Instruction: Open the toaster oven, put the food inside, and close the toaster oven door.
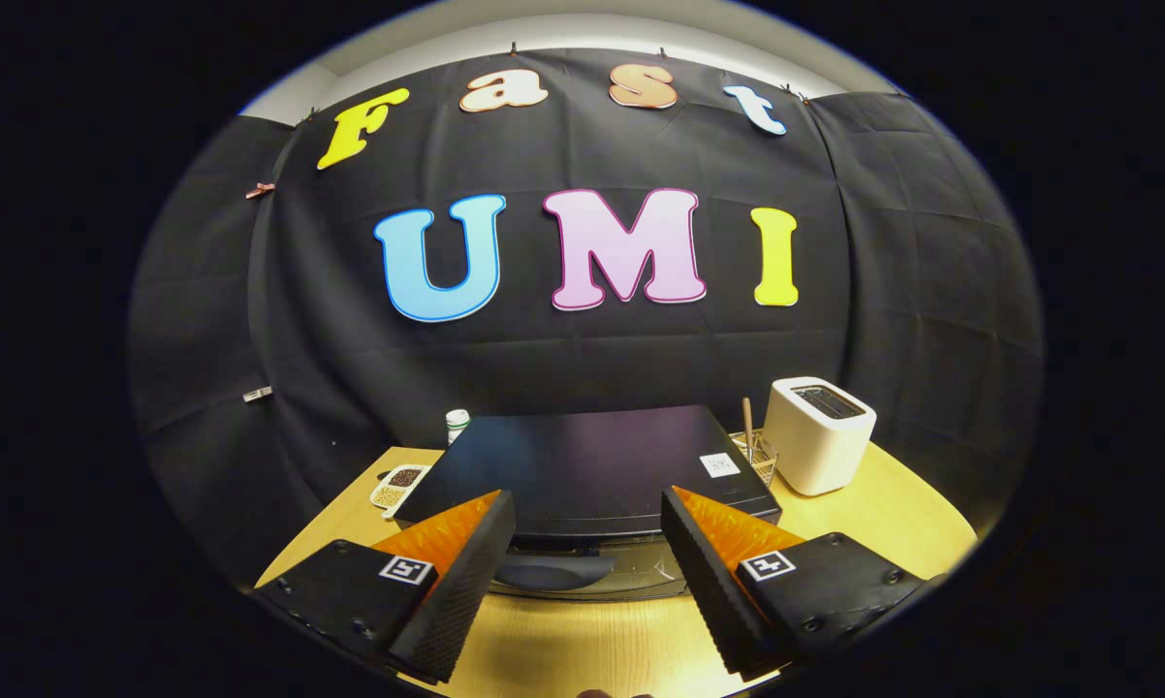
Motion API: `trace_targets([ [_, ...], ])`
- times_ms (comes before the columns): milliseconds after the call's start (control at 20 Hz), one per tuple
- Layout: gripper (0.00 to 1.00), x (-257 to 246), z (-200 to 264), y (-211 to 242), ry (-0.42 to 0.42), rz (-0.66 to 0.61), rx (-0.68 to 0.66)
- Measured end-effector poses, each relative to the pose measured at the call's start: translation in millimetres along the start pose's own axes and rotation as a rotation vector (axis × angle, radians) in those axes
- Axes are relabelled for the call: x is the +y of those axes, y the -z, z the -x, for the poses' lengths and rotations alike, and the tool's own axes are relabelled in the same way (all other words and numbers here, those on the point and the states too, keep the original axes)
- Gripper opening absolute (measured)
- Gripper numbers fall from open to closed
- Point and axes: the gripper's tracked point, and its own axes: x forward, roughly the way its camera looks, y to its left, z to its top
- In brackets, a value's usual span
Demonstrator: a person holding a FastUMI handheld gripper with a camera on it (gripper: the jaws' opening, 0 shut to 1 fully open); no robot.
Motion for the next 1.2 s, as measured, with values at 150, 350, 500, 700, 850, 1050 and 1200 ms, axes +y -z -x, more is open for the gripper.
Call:
trace_targets([
  [150, 0.98, 8, -23, 23, 0.001, 0.006, 0.058],
  [350, 0.99, 18, -33, 53, -0.008, 0.004, 0.129],
  [500, 0.98, 16, -39, 62, 0.005, 0.016, 0.149],
  [700, 0.99, 19, -39, 66, 0.021, 0.049, 0.154],
  [850, 1.0, 21, -37, 72, 0.011, 0.044, 0.175],
  [1050, 0.99, 19, -19, 81, 0.008, 0.047, 0.201],
  [1200, 1.0, 19, -3, 92, 0.015, 0.047, 0.228],
])
